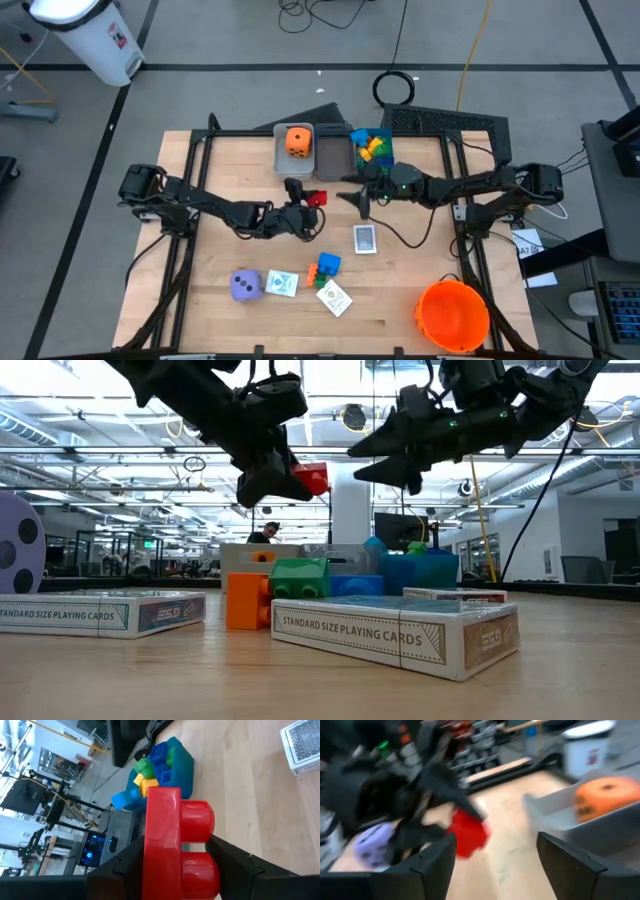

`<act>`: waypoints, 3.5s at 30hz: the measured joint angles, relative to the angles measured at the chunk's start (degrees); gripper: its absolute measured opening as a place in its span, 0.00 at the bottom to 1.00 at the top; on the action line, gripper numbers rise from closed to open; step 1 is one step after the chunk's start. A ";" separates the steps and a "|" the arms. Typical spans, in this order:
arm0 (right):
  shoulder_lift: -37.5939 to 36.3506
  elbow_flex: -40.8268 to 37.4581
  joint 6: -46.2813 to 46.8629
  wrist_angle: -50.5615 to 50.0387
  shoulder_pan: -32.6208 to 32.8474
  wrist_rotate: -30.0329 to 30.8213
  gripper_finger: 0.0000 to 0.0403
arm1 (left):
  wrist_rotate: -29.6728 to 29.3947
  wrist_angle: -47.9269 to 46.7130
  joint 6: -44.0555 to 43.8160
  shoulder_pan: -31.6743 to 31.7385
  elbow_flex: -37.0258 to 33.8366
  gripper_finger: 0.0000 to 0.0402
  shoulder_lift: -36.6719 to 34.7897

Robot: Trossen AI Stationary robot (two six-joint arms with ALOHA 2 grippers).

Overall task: Pick & Place Toys
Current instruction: Put the red game piece into the blue bin

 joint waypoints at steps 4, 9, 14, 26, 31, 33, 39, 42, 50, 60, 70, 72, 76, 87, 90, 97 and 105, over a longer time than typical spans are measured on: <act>2.81 0.83 0.27 2.66 1.18 -2.04 0.71 | 0.01 0.25 -0.11 -0.04 0.00 0.43 -0.01; 7.37 4.16 0.68 2.50 1.56 -7.54 0.75 | -0.18 0.26 -1.16 -0.04 0.00 0.44 -0.01; 11.45 6.93 2.17 2.65 1.59 -10.84 0.74 | -2.22 -0.12 -1.18 -0.04 -0.04 0.49 -0.01; 14.71 7.37 -0.73 8.85 1.52 -8.96 0.72 | -6.24 -0.51 -2.60 -0.33 -0.09 0.44 -0.03; 12.72 6.38 -18.16 9.56 2.61 -9.28 0.70 | -7.78 -1.00 -7.06 -0.59 0.04 0.48 -0.03; 12.29 5.45 -25.14 8.39 3.23 -9.30 0.70 | -6.92 -1.38 -8.60 -0.55 0.02 0.47 -0.03; 12.10 4.18 -36.94 8.72 5.88 -6.89 0.67 | -2.32 -1.86 -12.17 -0.44 0.02 0.44 -0.03; 12.10 4.15 -40.46 8.81 7.27 -1.85 0.66 | 1.25 -1.28 -13.22 -0.33 0.02 0.44 -0.03; 12.09 4.15 -44.26 9.70 8.87 4.62 0.64 | 4.44 0.04 -13.57 -0.51 0.00 0.46 -0.01; 12.12 4.15 -41.54 8.39 9.75 7.39 0.64 | 4.69 1.63 -13.20 -1.47 0.01 0.47 -0.01; 12.12 4.13 -43.15 6.76 9.85 2.84 0.60 | 5.52 3.36 -13.22 -2.08 0.17 0.43 -0.03; 12.12 4.13 -42.91 7.44 9.82 2.82 0.58 | 5.69 3.38 -13.25 -2.08 0.17 0.43 -0.03; 12.12 4.13 -44.07 7.52 9.85 2.73 0.53 | 6.28 3.24 -13.31 -2.07 0.17 0.47 -0.03; 12.12 4.11 -44.80 7.25 9.87 2.28 0.42 | 7.26 2.77 -13.38 -2.06 0.17 0.44 -0.03; 12.12 4.04 -44.38 7.49 9.87 2.52 0.42 | 8.25 2.77 -13.42 -1.97 0.17 0.48 -0.03; 9.67 4.07 -41.52 4.80 9.66 8.41 0.42 | 5.25 3.34 -15.76 -3.09 0.28 0.72 -0.05; 2.03 4.09 -39.22 -6.47 9.19 14.38 0.42 | -3.92 3.75 -14.88 -3.93 0.20 0.85 -0.87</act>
